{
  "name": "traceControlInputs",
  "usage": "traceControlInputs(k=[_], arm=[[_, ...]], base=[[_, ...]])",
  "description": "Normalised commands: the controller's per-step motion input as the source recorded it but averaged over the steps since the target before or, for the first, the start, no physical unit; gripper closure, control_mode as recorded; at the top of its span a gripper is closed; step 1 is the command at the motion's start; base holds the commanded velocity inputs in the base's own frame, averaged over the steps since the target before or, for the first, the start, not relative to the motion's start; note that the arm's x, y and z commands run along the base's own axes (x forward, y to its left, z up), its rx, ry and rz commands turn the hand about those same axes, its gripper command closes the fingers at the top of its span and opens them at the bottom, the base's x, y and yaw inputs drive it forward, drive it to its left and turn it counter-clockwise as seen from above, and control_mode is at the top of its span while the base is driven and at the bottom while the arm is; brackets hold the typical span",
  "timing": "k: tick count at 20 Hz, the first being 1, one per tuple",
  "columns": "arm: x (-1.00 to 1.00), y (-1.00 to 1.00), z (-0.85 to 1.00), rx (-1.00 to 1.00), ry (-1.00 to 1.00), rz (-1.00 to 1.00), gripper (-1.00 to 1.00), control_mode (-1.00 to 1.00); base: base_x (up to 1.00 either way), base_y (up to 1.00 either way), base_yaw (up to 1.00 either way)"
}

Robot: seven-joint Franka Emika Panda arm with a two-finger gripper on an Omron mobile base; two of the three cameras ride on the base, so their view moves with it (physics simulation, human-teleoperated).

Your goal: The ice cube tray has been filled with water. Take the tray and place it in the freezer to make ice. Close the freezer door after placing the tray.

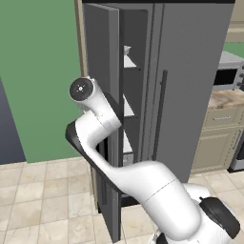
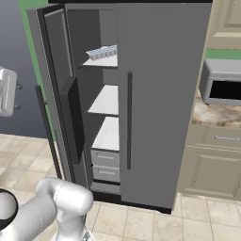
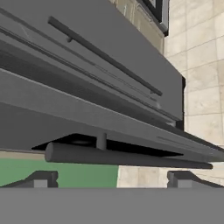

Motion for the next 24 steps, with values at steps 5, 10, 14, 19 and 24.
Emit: traceControlInputs(k=[5, 10, 14, 19, 24], arm=[[-0.12, 0.0, 0.0, -0.27, 0.35, 0.0, -1.0, -1.0], [-0.02, 0.0, -0.05, -0.4, 0.29, 0.02, -1.0, -1.0], [-0.01, 0.0, -0.15, -0.42, 0.26, 0.12, -1.0, -1.0], [0.0, 0.0, -0.3, -0.42, 0.28, 0.2, -1.0, -1.0], [0.0, -0.01, -0.44, -0.35, 0.3, 0.22, -1.0, -1.0]], base=[[0.0, 0.0, 0.0], [0.0, 0.0, 0.0], [0.0, 0.0, 0.0], [0.0, 0.0, 0.0], [0.0, 0.0, 0.0]])
